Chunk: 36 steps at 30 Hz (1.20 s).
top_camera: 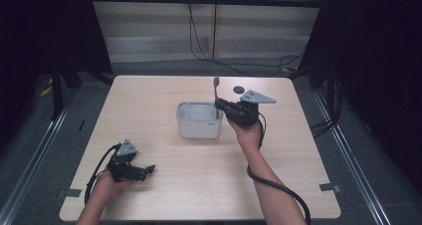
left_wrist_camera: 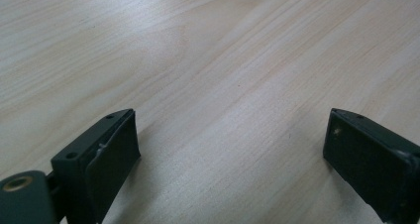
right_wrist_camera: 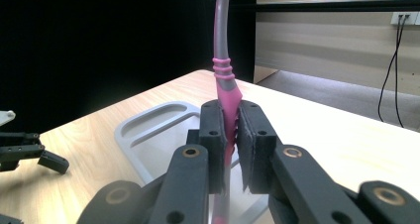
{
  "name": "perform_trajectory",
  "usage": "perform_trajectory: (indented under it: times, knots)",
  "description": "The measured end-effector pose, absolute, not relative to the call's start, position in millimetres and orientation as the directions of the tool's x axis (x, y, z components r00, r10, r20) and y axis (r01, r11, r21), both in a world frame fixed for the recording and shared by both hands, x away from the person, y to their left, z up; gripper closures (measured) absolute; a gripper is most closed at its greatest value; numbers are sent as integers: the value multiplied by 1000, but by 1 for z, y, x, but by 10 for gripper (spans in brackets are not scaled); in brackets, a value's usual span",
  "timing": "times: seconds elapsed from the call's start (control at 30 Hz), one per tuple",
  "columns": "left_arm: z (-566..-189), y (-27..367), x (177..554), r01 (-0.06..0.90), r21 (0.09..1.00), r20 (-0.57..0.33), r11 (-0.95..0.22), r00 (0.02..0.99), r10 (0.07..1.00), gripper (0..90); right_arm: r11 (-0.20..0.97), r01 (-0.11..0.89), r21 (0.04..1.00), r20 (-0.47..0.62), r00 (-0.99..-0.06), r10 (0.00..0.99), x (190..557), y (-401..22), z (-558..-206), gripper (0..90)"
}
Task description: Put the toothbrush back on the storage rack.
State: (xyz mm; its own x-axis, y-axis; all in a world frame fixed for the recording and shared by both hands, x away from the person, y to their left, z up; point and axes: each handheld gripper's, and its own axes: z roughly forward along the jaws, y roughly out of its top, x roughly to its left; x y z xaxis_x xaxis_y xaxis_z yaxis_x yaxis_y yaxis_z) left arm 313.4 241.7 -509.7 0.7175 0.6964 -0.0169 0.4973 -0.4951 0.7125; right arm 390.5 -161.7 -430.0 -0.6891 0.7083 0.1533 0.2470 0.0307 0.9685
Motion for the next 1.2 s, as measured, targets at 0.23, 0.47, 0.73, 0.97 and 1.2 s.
perform_trajectory:
  times: [0.23,0.47,0.73,0.97,1.2]
  knots:
    - [-510,242,313,497,713,-16,-495,717,697,67,45,258,965,151,-689,708,387,-164,-436,823]
    - [-510,242,313,497,713,-16,-495,717,697,67,57,263,963,147,-689,710,383,-168,-438,822]
    - [-510,242,313,497,713,-17,-494,717,697,67,90,264,960,124,-692,711,381,-170,-440,821]
    - [-510,242,313,497,713,-16,-495,717,697,66,121,262,957,103,-701,705,379,-169,-439,820]
    - [-510,242,313,497,714,-17,-493,716,698,67,117,263,957,106,-700,706,378,-172,-439,819]
